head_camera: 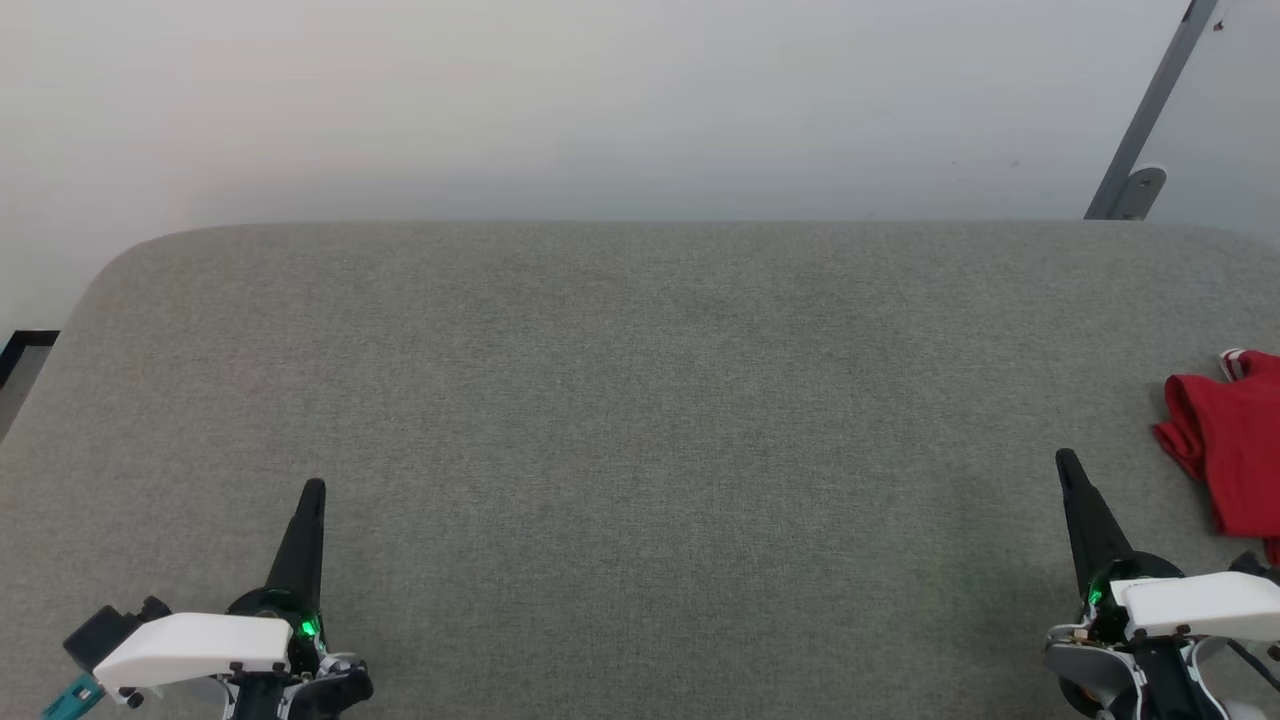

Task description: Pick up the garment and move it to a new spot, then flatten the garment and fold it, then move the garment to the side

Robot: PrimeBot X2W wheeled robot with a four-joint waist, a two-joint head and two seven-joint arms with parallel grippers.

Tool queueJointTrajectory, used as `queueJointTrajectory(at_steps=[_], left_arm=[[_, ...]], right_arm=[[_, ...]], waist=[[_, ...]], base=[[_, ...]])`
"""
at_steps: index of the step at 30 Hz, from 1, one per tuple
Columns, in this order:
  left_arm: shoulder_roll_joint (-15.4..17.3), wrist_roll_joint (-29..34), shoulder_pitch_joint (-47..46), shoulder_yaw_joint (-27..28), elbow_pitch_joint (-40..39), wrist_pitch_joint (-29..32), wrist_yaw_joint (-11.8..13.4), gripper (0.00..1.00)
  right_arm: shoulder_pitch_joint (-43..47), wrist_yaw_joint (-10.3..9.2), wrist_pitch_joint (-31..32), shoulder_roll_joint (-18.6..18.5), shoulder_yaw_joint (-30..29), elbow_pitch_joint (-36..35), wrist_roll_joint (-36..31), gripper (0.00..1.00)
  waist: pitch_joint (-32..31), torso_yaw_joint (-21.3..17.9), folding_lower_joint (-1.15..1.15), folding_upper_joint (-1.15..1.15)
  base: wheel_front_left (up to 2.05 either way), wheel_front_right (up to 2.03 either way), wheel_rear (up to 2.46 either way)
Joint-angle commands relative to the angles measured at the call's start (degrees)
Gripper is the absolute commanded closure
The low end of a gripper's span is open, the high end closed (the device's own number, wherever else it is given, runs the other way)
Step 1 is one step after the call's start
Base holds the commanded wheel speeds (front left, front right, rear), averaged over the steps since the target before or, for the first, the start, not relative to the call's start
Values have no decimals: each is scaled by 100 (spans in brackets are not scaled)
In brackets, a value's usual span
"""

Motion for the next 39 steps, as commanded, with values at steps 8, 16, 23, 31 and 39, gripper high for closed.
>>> queueJointTrajectory(at_steps=[8,16,23,31,39], left_arm=[[-24,-378,-175,64,20,108,2,100],[-64,-653,-244,100,48,208,2,100],[-101,-884,-294,131,71,275,2,100],[-111,-872,-293,143,73,291,2,100],[-119,-858,-293,154,73,302,2,100]], right_arm=[[-141,0,75,48,33,48,371,100],[-200,1,137,80,44,111,668,100],[-248,0,186,101,53,159,911,100],[-228,1,176,98,50,159,915,100],[-228,1,176,98,51,159,915,100]], waist=[[11,-43,0,0],[22,-86,0,0],[32,-124,0,0],[33,-129,0,0],[33,-129,0,0]], base=[[0,0,0],[0,0,0],[0,0,0],[0,0,0],[0,0,0]])
